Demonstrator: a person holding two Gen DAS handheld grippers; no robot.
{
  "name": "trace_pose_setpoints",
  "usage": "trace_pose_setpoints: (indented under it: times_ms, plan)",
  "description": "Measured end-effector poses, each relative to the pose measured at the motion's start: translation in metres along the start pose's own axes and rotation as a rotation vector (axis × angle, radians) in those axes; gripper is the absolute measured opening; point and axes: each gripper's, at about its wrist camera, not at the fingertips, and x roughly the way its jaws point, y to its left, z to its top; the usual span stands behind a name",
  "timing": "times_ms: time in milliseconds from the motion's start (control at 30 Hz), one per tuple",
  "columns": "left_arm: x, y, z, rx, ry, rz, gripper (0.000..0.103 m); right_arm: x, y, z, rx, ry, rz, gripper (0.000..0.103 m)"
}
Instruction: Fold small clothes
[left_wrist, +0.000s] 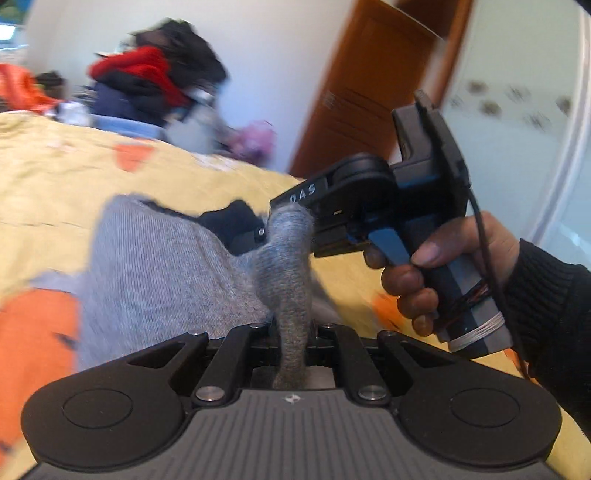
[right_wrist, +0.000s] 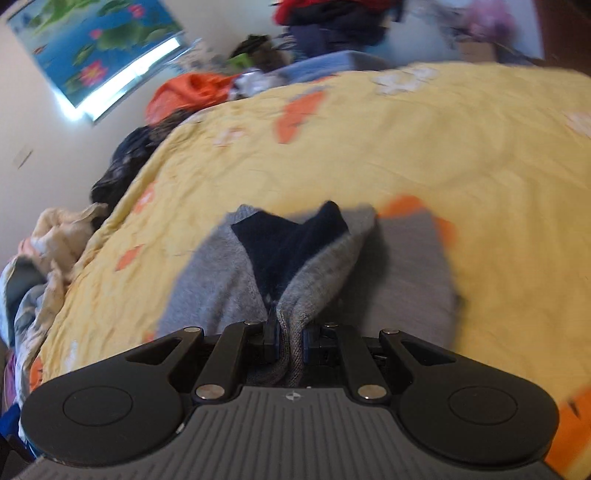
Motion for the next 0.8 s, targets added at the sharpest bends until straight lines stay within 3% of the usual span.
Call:
trace_pose_setpoints:
  times_ms: [133,200,233,300,367,433,533,633,700,800]
  plan:
    - [0.030,-0.020,-0.018,0.092,0.090,-0.005,0.007,-0.006,-0.040,-0.027,0.102,-0.057,0.061,0.018]
    - [0.034,-0.020,-0.018,0.113,0.113,-0.017,0.008,-0.007,-0.048,-0.033,0.133,-0.086,0.112,0.023]
    - [0.031,-0.020,-0.016,0.111,0.112,-0.048,0.014,-0.008,-0.052,-0.034,0.159,-0.098,0.136,0.025]
    - [0.022,-0.007,-0.007,0.124,0.130,-0.122,0.034,-0.015,-0.061,-0.034,0.215,-0.137,0.177,0.046]
    - [-0.001,0.013,-0.002,0.112,0.126,-0.170,0.074,-0.028,-0.066,-0.034,0.249,-0.215,0.187,0.061]
    - [-0.030,0.034,0.003,0.091,0.034,-0.193,0.085,-0.039,-0.068,-0.033,0.240,-0.261,0.181,0.064]
    - [-0.052,0.062,0.014,0.093,-0.030,-0.150,0.091,-0.045,-0.062,-0.031,0.185,-0.277,0.133,0.064]
    - [-0.044,0.080,0.021,0.067,-0.027,-0.021,0.091,-0.043,-0.050,-0.025,0.116,-0.284,0.105,0.063]
    - [-0.031,0.085,0.026,0.003,0.000,0.036,0.091,-0.038,-0.043,-0.022,0.093,-0.272,0.107,0.059]
    - [-0.019,0.096,0.023,-0.105,0.012,0.046,0.091,-0.019,-0.035,-0.016,0.066,-0.185,0.097,0.059]
